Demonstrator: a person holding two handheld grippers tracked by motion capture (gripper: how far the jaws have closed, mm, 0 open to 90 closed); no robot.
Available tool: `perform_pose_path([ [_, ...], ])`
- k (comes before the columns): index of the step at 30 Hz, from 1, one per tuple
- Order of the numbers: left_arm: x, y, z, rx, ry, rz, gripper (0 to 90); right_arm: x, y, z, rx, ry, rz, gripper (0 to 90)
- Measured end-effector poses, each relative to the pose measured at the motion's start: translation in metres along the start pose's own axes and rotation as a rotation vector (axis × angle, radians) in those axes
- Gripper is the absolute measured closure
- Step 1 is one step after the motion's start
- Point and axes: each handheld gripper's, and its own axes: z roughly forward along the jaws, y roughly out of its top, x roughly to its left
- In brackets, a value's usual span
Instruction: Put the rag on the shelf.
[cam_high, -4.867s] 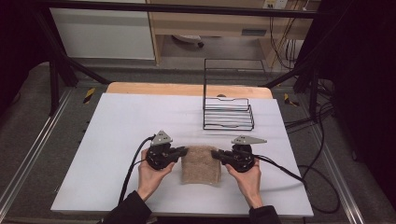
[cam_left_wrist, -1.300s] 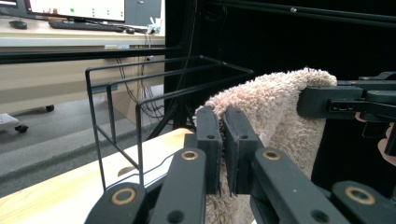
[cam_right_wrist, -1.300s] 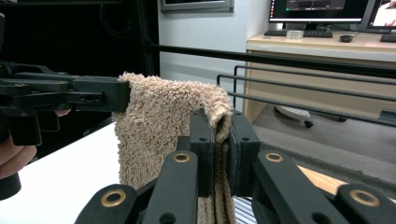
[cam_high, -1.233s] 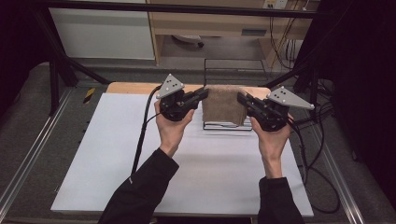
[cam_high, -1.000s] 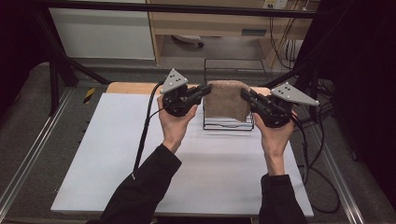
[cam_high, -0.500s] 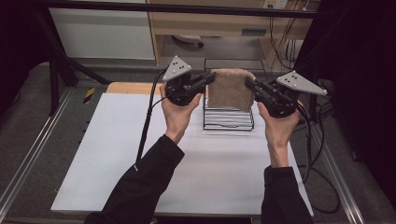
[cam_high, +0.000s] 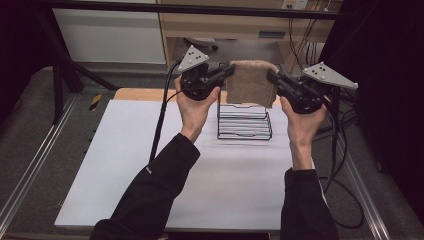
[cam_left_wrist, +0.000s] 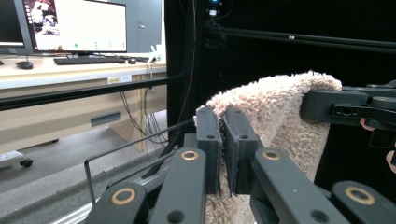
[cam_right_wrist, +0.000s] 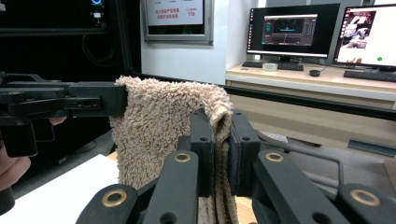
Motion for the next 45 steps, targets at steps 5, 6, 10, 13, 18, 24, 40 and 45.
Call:
perform_pose_path([
  [5, 0.003, 0.007, 0.006, 0.000, 0.009, 0.002, 85.3, -0.004, 0.007, 0.005, -0.005, -0.008, -0.002, 83.0],
  [6, 0.004, 0.008, 0.007, 0.004, 0.010, 0.004, 85.3, -0.004, 0.007, 0.005, -0.005, -0.008, -0.002, 83.0],
  [10, 0.008, 0.011, 0.011, 0.005, 0.011, 0.003, 85.3, -0.009, 0.010, 0.012, -0.006, -0.007, -0.009, 83.0],
  [13, 0.010, 0.013, 0.014, 0.002, 0.015, 0.011, 85.4, -0.011, 0.013, 0.015, -0.008, -0.006, -0.012, 83.0],
  [18, 0.015, 0.019, 0.018, 0.005, 0.024, 0.012, 85.4, -0.014, 0.017, 0.022, -0.014, -0.001, -0.014, 83.0],
  [24, 0.020, 0.026, 0.024, 0.014, 0.045, 0.028, 85.4, -0.020, 0.019, 0.032, -0.014, 0.002, -0.010, 83.0],
  [40, 0.030, 0.028, 0.046, 0.032, 0.073, 0.069, 85.4, -0.042, 0.016, 0.053, -0.017, -0.006, -0.010, 83.0],
  [45, 0.034, 0.029, 0.049, 0.028, 0.083, 0.083, 85.4, -0.044, 0.017, 0.058, -0.012, -0.011, -0.014, 83.0],
])
